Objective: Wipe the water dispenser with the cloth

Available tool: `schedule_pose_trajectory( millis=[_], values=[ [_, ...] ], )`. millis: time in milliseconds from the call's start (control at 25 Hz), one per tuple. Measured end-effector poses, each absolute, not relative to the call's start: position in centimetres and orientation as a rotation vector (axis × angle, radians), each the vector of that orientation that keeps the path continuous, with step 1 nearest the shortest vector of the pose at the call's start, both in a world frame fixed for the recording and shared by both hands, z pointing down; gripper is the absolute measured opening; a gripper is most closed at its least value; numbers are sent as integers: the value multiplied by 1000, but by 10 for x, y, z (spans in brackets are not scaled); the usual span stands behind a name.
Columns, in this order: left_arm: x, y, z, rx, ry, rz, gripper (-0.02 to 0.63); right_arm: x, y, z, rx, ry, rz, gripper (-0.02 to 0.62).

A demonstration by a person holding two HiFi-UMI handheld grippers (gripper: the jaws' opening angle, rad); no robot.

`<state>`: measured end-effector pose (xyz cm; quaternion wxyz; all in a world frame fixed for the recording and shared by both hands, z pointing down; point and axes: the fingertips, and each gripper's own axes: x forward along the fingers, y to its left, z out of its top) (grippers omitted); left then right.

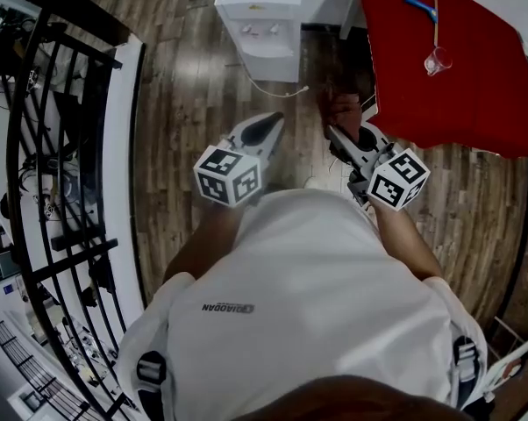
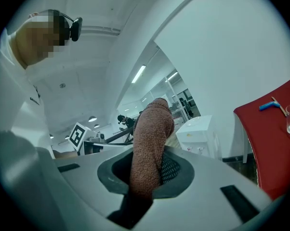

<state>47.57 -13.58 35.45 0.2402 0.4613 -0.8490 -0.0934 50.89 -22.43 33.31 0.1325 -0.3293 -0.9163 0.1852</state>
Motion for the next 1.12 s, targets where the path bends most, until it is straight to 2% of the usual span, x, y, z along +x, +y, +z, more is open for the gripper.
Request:
schedule_pose_trajectory(
  millis=[160, 360, 760, 1120],
  values=[
    [472, -150, 355, 1255, -2338, -263, -3, 509, -242, 342, -965, -2627, 540, 51],
    [454, -128, 355, 1103, -2336, -462, -3, 500, -256, 354, -955, -2601, 586, 51],
    [452, -121, 382, 1074, -2322, -335, -3, 474, -247, 372, -956, -2556, 588, 51],
    [368, -113, 384, 1181, -2306, -285, -4, 401, -218, 383, -896, -2571, 429, 51]
  ],
)
